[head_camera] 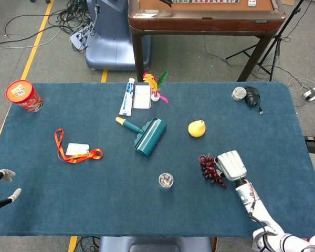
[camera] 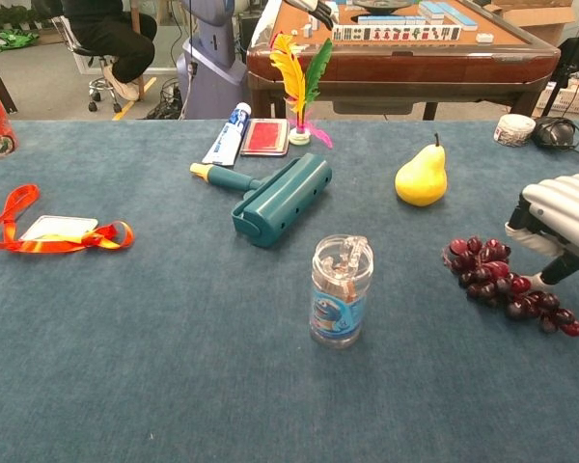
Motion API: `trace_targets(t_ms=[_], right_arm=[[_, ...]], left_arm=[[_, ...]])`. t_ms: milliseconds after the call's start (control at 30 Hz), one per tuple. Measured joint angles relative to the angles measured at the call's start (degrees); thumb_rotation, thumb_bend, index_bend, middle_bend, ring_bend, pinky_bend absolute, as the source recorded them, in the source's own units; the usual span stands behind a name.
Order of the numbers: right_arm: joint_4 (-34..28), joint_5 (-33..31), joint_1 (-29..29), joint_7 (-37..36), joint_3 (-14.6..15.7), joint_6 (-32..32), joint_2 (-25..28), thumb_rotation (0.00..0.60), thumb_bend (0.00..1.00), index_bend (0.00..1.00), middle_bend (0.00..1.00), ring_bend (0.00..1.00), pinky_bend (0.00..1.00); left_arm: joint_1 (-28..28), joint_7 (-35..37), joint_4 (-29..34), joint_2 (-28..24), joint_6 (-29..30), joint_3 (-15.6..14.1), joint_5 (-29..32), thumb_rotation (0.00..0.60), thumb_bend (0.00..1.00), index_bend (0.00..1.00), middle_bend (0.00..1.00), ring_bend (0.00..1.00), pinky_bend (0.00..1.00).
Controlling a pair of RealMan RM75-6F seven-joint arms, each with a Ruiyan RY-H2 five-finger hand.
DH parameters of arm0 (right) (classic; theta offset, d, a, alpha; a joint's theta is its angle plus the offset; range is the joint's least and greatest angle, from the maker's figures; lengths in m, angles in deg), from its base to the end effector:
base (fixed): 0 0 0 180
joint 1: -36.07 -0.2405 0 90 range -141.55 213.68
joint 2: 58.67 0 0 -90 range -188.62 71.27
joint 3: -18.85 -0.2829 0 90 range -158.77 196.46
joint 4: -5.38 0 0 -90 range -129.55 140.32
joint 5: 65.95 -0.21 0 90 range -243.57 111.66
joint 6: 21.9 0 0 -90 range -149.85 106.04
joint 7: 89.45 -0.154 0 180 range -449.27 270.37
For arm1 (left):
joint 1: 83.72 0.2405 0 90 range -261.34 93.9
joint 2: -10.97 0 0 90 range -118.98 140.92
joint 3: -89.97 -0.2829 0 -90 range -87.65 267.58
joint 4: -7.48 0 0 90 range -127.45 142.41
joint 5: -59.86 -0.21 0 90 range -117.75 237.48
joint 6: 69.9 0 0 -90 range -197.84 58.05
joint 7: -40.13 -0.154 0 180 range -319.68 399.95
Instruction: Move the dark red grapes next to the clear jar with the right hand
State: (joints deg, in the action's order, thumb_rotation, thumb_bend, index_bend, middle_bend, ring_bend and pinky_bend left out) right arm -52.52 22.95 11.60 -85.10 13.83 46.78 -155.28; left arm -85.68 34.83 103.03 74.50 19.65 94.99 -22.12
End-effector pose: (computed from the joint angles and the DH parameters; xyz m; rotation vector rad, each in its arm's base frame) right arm -0.2963 -0.3134 -0.0177 1.7558 -0.7441 0.8922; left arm -0.3364 0.1821 0.1897 -1.2519 -0.8442 -0.8645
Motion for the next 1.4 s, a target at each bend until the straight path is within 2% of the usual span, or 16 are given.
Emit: trace_targets(t_ms=[400, 733, 900, 1100, 1400], right_arm=[[1.58, -1.48, -4.58, -0.28, -2.98, -1.20, -3.31, 0.600, 0.00, 1.00, 1.00, 1.00, 1.00], [6.06, -3.43, -8.73, -1.83, -5.48, -3.04, -6.87, 0.600, 0.00, 1.00, 1.00, 1.00, 1.00], [7.01, -3.57, -9.34, -2.84, -5.86, -2.09, -7.01, 0.600, 0.00, 1.00, 1.00, 1.00, 1.00], [3.65, -3.02, -7.54, -2.79, -4.61, 0.58, -3.75, 0.600, 0.00, 1.00, 1.00, 1.00, 1.00], [-9.03, -1.35, -3.15, 0.15, -0.92, 4.24, 5.22, 0.600, 0.00, 1.00, 1.00, 1.00, 1.00]], left_arm=[[0.00, 0.15, -0.10, -0.05, -0.24, -0.01, 0.15, 0.600, 0.19, 0.45, 0.52, 0.41, 0.58], [0.08, 0.23, -0.05, -0.18, -0.21, -0.05, 0.11, 0.600, 0.19, 0.45, 0.52, 0.41, 0.58], [0.14, 0.29, -0.11, -0.22, -0.20, -0.02, 0.26, 0.600, 0.19, 0.45, 0.52, 0.41, 0.58], [0.20, 0.01, 0.05, -0.22, -0.11, -0.09, 0.15, 0.600, 0.19, 0.45, 0.52, 0.41, 0.58], [-0.10, -0.99, 0.04, 0.14, -0.55, -0.13, 0.14, 0.600, 0.19, 0.45, 0.52, 0.41, 0.58]])
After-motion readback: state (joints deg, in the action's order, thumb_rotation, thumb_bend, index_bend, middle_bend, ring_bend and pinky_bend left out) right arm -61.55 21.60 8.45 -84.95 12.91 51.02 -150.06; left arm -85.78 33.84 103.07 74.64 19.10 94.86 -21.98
